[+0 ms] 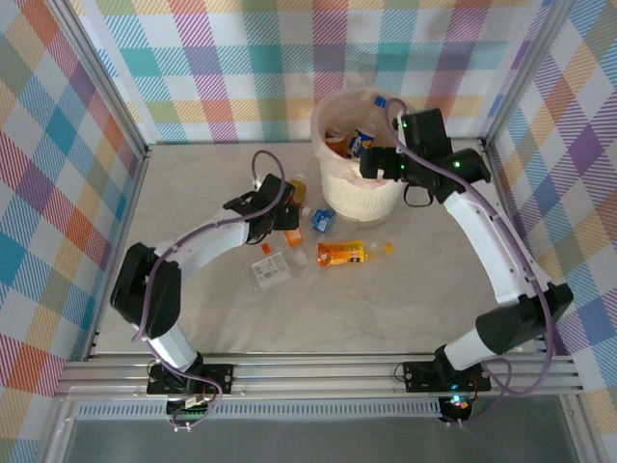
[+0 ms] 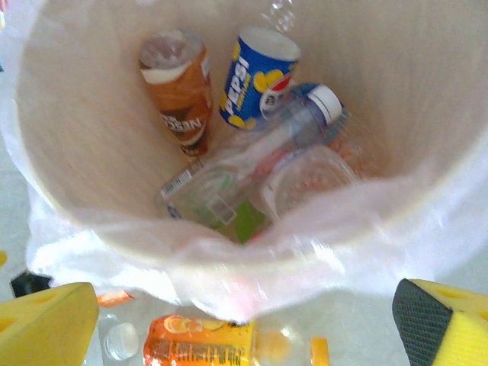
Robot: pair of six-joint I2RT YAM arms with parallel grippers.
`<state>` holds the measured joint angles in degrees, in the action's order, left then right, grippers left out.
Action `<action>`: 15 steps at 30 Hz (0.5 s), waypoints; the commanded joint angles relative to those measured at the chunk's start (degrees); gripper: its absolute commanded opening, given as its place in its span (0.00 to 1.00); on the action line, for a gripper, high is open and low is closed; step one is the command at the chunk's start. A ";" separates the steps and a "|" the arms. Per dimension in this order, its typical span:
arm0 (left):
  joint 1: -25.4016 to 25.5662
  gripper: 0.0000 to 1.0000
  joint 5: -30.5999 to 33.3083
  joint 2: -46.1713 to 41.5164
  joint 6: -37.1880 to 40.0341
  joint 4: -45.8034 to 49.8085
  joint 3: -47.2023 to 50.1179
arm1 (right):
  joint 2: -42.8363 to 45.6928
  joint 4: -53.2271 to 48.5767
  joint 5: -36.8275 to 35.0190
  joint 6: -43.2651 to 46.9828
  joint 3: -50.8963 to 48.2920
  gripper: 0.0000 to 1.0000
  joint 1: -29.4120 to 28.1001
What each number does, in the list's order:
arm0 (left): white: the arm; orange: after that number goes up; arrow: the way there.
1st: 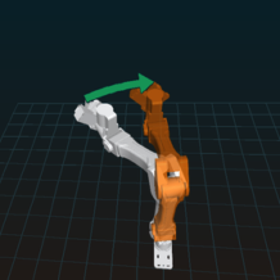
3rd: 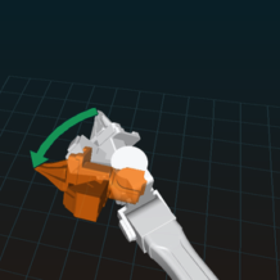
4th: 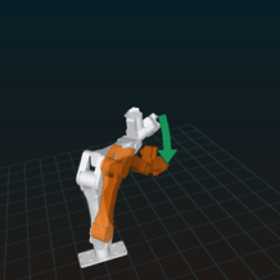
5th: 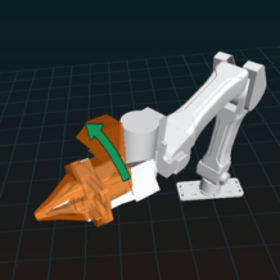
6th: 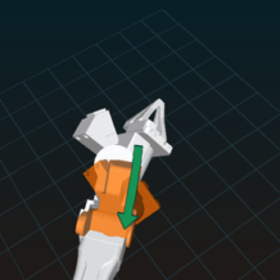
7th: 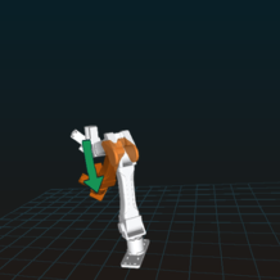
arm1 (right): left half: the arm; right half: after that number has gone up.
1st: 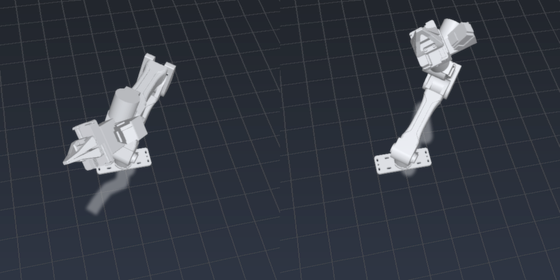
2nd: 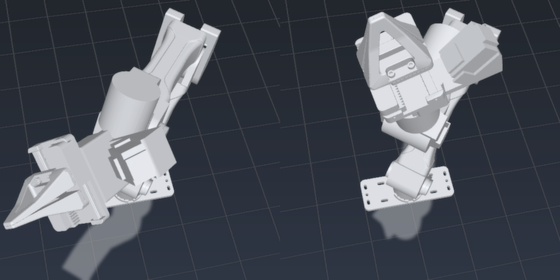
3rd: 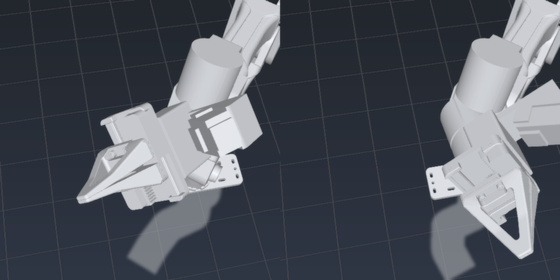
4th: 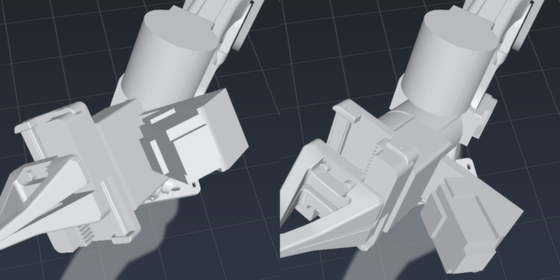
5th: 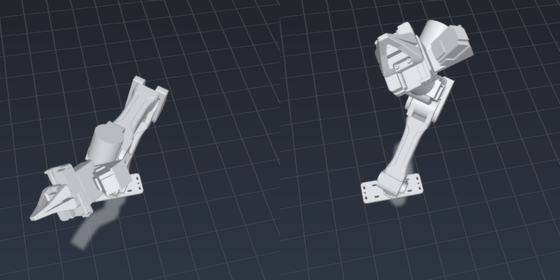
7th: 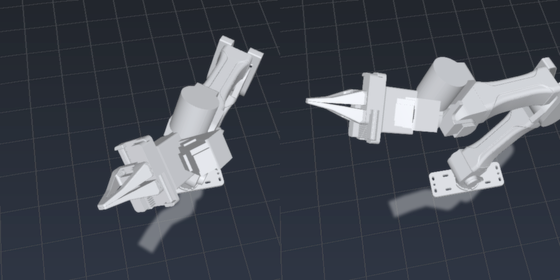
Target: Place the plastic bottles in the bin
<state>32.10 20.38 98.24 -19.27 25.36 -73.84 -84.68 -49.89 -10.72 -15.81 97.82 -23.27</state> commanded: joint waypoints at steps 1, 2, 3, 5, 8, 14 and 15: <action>-1.31 1.00 -2.68 4.29 3.27 1.42 -5.25 | 4.84 4.16 -1.92 -2.32 -5.84 1.00 0.24; -1.58 1.00 -3.14 5.60 3.51 1.72 -6.56 | 6.04 4.47 -2.22 -2.68 -7.50 1.00 0.26; -1.84 1.00 -3.86 7.20 3.97 2.20 -8.12 | 7.27 4.76 -2.65 -3.17 -9.48 1.00 0.24; -2.34 1.00 -4.81 10.19 4.49 3.18 -11.14 | 9.59 5.22 -3.32 -3.99 -12.62 1.00 0.24; -3.02 1.00 -5.60 14.60 4.92 4.75 -15.56 | 12.39 5.77 -4.09 -5.26 -16.64 1.00 0.24; -3.73 0.98 -7.37 21.27 5.29 7.06 -22.60 | 15.92 6.38 -4.01 -6.85 -21.57 1.00 0.28; -3.79 0.98 -7.50 22.14 5.38 7.44 -23.59 | 16.30 6.41 -3.96 -7.10 -22.09 1.00 0.24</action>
<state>28.80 14.41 117.89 -15.16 30.24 -93.27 -70.94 -44.62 -14.15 -20.80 77.93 -23.27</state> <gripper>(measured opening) 0.983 0.996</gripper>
